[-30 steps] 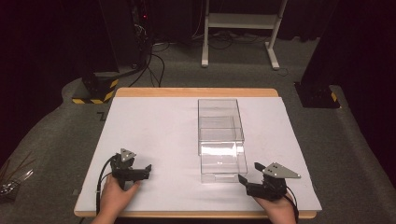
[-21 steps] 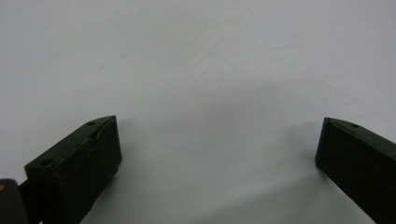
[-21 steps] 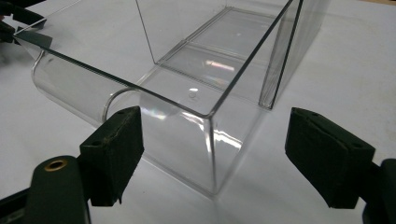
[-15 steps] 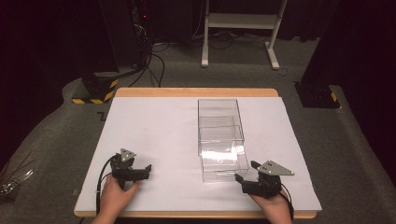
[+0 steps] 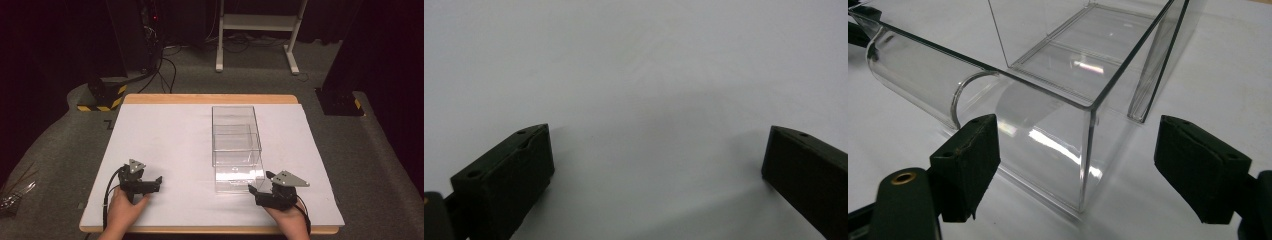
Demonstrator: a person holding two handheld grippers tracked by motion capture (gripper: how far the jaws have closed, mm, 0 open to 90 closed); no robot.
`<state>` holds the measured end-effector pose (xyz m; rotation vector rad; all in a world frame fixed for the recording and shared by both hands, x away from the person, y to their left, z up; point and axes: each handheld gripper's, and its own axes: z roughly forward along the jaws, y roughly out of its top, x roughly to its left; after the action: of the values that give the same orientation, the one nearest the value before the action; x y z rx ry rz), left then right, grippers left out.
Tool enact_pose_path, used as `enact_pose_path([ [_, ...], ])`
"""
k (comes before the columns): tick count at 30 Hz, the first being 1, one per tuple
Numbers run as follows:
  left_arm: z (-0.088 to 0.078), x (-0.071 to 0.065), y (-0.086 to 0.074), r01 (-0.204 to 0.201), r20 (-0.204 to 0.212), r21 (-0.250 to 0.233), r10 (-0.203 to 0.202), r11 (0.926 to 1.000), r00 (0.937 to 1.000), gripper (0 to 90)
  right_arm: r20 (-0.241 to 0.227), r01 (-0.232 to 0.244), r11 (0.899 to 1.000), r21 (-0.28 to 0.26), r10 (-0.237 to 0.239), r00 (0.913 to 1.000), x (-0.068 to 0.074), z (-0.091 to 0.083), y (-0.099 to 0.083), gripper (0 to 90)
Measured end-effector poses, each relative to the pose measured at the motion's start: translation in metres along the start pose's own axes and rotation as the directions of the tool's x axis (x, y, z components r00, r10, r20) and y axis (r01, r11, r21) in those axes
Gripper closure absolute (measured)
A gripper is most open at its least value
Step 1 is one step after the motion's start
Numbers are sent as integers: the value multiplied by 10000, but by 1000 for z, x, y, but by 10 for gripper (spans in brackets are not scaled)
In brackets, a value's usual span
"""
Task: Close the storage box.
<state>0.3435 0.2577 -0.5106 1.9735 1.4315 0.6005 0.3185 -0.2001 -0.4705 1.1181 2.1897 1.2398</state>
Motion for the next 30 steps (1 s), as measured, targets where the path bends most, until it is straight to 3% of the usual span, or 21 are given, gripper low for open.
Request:
enact_pose_path([
  [30,0,0,0,-40,10,34,40,10000,10000,5,239,19,9998,222,-25,9997,-10,8,10,188],
])
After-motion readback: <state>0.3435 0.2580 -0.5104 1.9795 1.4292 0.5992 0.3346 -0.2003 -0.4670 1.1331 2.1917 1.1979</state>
